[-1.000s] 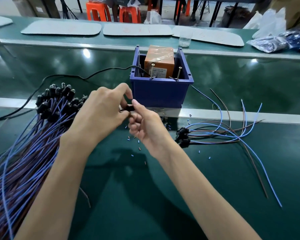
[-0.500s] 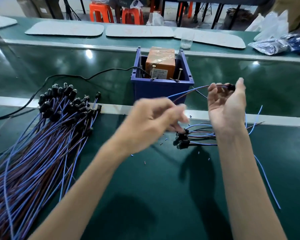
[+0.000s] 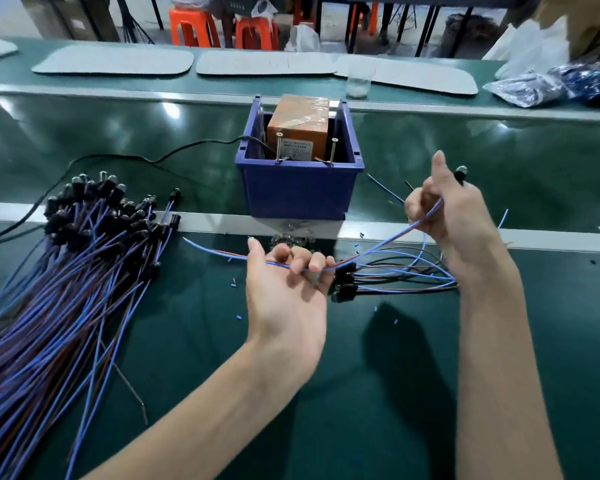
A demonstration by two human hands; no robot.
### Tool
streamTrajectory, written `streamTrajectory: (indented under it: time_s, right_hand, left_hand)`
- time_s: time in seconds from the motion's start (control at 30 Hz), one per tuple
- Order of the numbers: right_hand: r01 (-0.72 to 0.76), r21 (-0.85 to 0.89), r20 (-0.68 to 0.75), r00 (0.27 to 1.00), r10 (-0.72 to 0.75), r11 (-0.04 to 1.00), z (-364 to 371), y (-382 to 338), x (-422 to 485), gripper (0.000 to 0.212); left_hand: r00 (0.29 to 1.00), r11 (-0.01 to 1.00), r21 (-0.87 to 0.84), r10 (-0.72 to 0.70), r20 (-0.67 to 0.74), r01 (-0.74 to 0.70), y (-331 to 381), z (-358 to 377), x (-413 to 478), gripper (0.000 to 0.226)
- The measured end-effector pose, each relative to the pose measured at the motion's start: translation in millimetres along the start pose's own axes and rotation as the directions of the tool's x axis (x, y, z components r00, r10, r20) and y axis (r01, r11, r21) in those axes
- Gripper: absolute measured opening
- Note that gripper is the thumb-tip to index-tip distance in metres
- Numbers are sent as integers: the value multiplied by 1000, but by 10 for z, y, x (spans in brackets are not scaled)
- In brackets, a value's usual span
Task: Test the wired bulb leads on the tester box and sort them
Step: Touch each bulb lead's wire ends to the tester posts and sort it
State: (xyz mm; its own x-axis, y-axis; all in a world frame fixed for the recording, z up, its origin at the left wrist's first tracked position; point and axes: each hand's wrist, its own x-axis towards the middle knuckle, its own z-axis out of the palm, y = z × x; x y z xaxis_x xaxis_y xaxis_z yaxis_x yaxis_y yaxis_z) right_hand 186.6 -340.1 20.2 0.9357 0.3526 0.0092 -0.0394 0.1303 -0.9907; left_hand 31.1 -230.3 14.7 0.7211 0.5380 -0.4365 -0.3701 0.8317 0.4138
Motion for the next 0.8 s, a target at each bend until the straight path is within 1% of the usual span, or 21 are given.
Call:
streamTrajectory:
  time_s: [0.07,0.13,0.2,0.27,0.3,0.37,0.5,0.63,0.7,0.77,0.8]
  right_hand:
    - [-55,-21,-4,998,55,998,1,66,23,44]
    - [-98,33,-9,995,98,995,12,118,32,44]
    - [-110,49,-12,994,111,993,8,136,32,43]
    - [-107,77,-10,994,108,991,0,143,39,41]
    - [-106,99,-15,994,108,990,-8,148,47,40]
    - [-115,136,-38,992,121,984,-28,157,71,41]
    - [-104,190,-117,985,128,976,-78,169,106,45]
    - [-72,191,-142,985,100,979,-89,116,78,44]
    - [-47,155,-67,996,58,987,-35,69,34,39]
    - [-15,72,104,995,7,997,104,12,-34,32]
    - [2,14,197,980,-5,1000,204,-16,-81,29]
  left_hand:
    - [979,977,49,206,14,-206,-54,-10,3,45]
    - [953,949,85,303,4,-302,-53,-35,37,46]
    - [947,943,105,320,-11,-317,-25,-50,83,45]
    - [952,951,54,307,-14,-306,10,-54,121,43]
    - [952,952,36,305,-10,-305,29,-51,134,42]
    - [948,946,59,319,20,-319,56,-51,151,42]
    - [930,917,175,334,155,-358,33,-91,154,44]
    - [894,862,284,340,291,-420,-49,-155,169,50]
    - [874,812,367,324,362,-453,-57,-168,180,50]
    - [878,768,464,264,400,-442,-62,-178,194,46]
    - [887,747,511,230,401,-425,-72,-186,201,45]
